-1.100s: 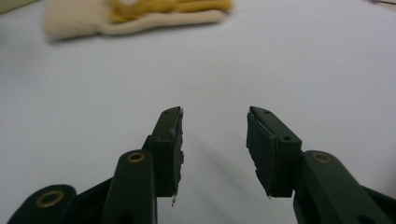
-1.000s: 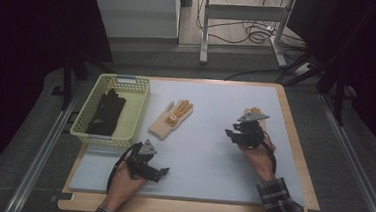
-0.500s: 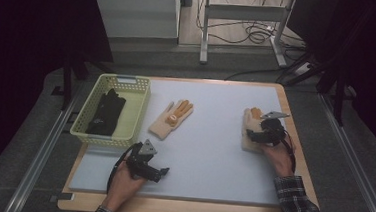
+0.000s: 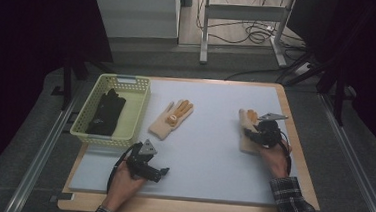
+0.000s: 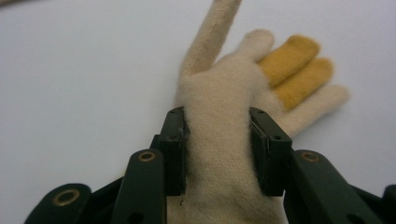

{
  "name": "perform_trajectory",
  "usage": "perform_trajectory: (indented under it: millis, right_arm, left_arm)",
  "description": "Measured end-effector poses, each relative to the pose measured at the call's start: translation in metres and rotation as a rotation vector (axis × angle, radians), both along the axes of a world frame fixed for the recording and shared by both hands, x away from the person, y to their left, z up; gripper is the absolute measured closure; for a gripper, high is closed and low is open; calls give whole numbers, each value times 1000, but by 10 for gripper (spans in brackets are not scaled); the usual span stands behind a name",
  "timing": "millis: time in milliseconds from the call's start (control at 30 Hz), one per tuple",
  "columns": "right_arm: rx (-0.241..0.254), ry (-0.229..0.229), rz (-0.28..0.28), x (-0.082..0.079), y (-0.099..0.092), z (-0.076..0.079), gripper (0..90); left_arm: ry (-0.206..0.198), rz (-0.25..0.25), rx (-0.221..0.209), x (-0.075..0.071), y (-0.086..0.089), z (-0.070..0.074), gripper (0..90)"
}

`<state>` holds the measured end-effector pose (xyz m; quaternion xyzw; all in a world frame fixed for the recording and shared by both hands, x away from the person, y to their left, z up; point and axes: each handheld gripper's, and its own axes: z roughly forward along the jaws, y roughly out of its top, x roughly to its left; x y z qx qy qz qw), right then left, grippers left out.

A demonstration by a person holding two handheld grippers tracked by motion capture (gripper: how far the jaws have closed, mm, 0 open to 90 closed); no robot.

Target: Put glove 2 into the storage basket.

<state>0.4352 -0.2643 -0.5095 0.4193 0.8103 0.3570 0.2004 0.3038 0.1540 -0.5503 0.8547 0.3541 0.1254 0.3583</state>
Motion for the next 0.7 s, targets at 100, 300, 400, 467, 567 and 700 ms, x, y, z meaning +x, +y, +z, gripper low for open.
perform_trajectory:
  millis: [100,300,400,467,567,700]
  right_arm:
    - [20,-26,46,-15,15,13,610]
    - [48,-40,123,-41,48,28,603]
    - [78,-18,161,-53,68,27,597]
    - [76,-8,193,-60,85,19,593]
    - [62,-1,209,-63,98,7,585]
    - [48,24,223,-63,108,-10,517]
  left_arm:
    - [0,0,0,0,0,0,32]
    - [0,0,1,0,0,0,32]
    - [0,0,1,0,0,0,32]
    - [-1,0,1,0,0,0,32]
    - [0,0,0,0,0,0,32]
    - [0,0,0,0,0,0,32]
